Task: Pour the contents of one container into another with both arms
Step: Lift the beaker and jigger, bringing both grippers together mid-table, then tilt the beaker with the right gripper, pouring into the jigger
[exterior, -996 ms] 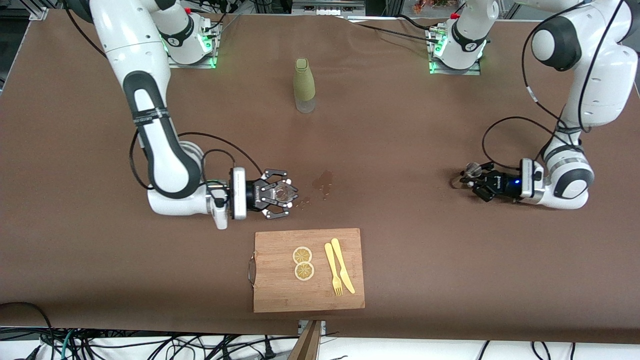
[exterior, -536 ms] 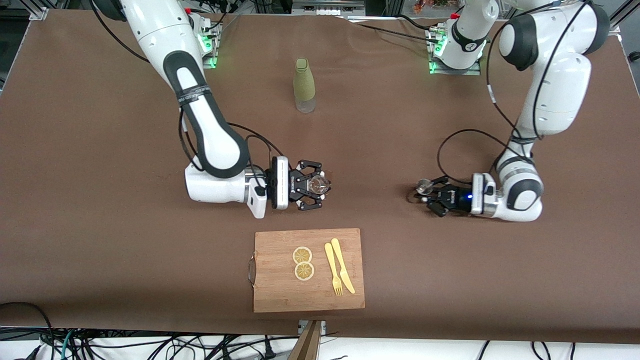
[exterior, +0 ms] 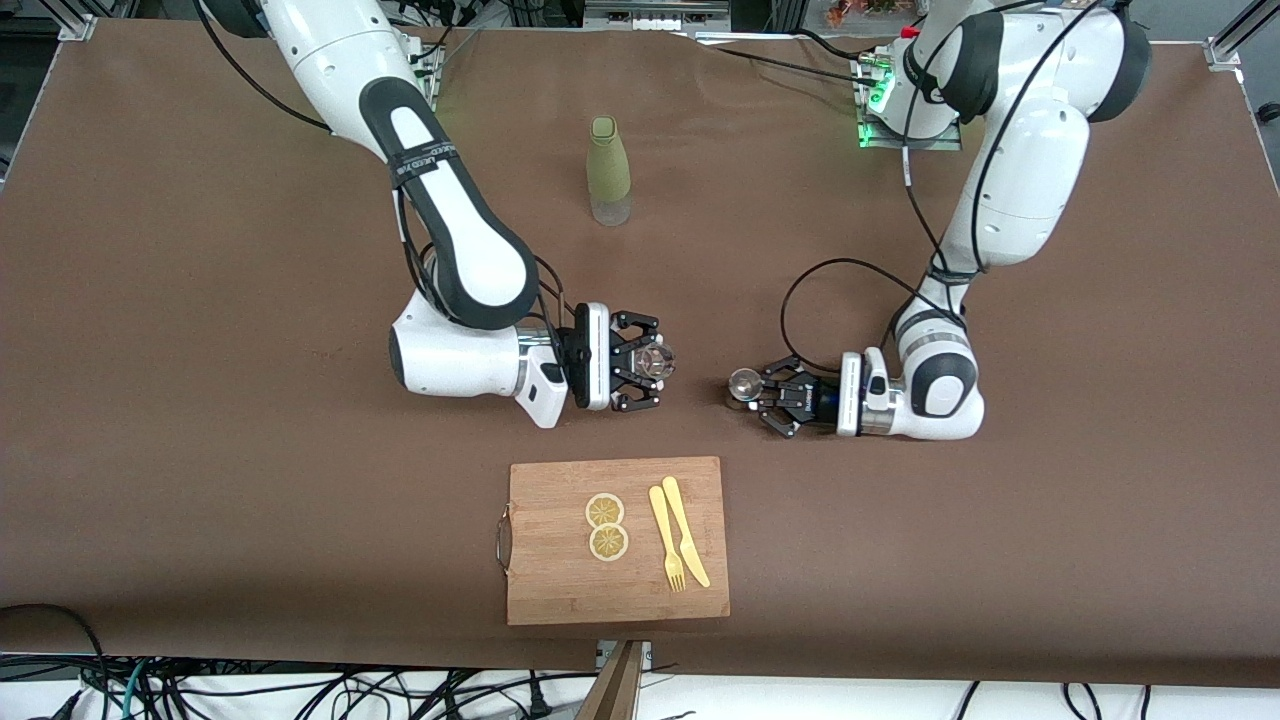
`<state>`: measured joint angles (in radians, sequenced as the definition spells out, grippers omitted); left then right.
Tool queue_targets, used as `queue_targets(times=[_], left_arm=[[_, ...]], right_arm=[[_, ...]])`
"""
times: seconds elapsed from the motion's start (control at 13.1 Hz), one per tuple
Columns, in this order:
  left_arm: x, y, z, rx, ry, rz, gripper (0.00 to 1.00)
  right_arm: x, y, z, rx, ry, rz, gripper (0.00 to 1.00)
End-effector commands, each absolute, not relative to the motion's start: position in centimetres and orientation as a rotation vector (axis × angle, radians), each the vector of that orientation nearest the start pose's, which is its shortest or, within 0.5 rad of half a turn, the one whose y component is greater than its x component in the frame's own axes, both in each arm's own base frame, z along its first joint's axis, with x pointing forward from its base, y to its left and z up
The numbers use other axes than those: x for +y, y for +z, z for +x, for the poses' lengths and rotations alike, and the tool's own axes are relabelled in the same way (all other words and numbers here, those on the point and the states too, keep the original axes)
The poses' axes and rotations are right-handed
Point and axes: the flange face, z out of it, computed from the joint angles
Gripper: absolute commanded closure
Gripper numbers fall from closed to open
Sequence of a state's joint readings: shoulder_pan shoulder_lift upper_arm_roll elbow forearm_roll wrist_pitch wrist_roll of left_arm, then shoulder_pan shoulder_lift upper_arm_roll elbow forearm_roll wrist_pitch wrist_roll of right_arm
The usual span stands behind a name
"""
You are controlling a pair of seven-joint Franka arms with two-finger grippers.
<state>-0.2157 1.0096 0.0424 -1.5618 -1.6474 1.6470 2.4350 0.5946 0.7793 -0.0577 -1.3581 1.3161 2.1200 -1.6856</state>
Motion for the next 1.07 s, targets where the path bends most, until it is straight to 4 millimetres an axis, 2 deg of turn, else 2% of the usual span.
queue_targets(times=[0.0, 0.23, 0.31, 0.46, 1.0], left_arm=[[-23.8, 8.2, 62.0, -1.215, 1.038, 1.261, 1.0], [-26.1, 8.1, 61.2, -1.234, 1.002, 1.254, 1.0], [-26.2, 8.1, 61.3, -1.241, 1.003, 1.266, 1.0], [-27.6, 8.7, 61.6, -1.256, 0.995, 1.252, 1.0], [-29.5, 9.2, 61.1, -1.254, 0.974, 1.24, 1.0]], right_arm=[[44.0, 28.5, 61.7, -1.49, -0.622, -1.653, 1.0], [44.5, 28.3, 61.2, -1.517, -0.569, -1.682, 1.0], [44.6, 28.3, 61.1, -1.532, -0.562, -1.683, 1.0], [44.5, 28.1, 61.1, -1.55, -0.544, -1.699, 1.0], [44.3, 27.9, 61.1, -1.612, -0.477, -1.78, 1.0]])
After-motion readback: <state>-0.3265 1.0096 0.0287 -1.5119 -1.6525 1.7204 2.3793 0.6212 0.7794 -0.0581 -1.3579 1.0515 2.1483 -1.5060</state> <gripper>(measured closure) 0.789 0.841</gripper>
